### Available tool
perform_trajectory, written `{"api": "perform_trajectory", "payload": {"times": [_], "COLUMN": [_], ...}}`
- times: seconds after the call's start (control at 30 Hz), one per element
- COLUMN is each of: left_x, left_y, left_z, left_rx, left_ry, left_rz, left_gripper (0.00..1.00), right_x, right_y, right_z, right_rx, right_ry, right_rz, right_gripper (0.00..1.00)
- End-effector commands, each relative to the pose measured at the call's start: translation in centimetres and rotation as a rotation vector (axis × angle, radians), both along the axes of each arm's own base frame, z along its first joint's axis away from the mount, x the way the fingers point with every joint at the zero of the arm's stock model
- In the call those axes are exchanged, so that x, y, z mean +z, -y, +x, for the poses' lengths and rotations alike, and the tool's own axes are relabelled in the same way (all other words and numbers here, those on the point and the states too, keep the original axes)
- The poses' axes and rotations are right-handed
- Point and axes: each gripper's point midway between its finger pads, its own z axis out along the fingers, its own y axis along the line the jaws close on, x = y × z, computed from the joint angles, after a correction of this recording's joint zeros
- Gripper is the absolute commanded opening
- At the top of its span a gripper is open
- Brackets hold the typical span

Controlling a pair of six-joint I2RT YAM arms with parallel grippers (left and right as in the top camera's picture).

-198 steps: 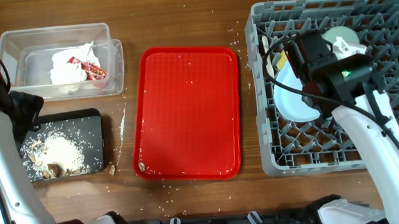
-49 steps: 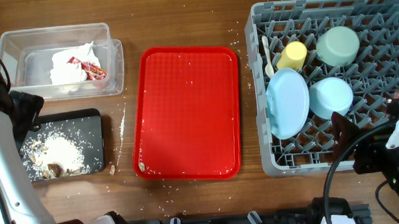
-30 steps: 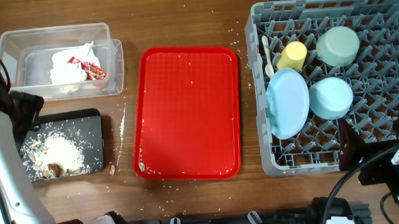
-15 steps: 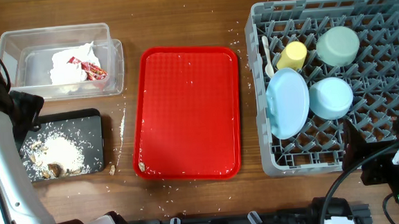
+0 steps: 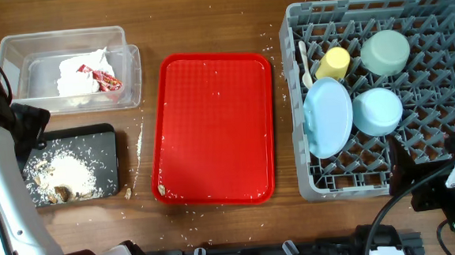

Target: Sort waste into correct bins and load items into the dishwasher rack

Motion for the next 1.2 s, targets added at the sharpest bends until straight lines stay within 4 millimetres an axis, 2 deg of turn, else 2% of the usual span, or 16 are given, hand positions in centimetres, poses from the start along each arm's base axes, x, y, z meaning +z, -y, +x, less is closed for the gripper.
{"api": "perform_trajectory", "payload": {"times": [0.0, 0.67, 0.83, 1.17], "left_x": [0.07, 0.07, 0.07, 0.07], "left_y": [-0.15, -0.15, -0.15, -0.15], "left_z": [-0.01, -0.01, -0.01, -0.01], "left_rx": [0.003, 0.004, 0.004, 0.004], "left_ry": [0.003, 0.003, 0.003, 0.003], "left_rz": [0.004, 0.004, 0.004, 0.004], "left_gripper": [1.0, 1.0, 1.0, 1.0], "right_x": [0.56, 0.5, 1.04, 1.19], "right_y": [0.08, -0.15, -0.18, -0.28], "right_z": [-0.41, -0.45, -0.21, -0.15], "right_rx": [0.003, 0.017, 0.042, 0.047], "right_ry": [0.029, 0.026, 0.051, 0.058], "right_rz": [-0.023, -0.021, -0.071, -0.068], "right_gripper": [1.0, 1.0, 1.0, 1.0]}}
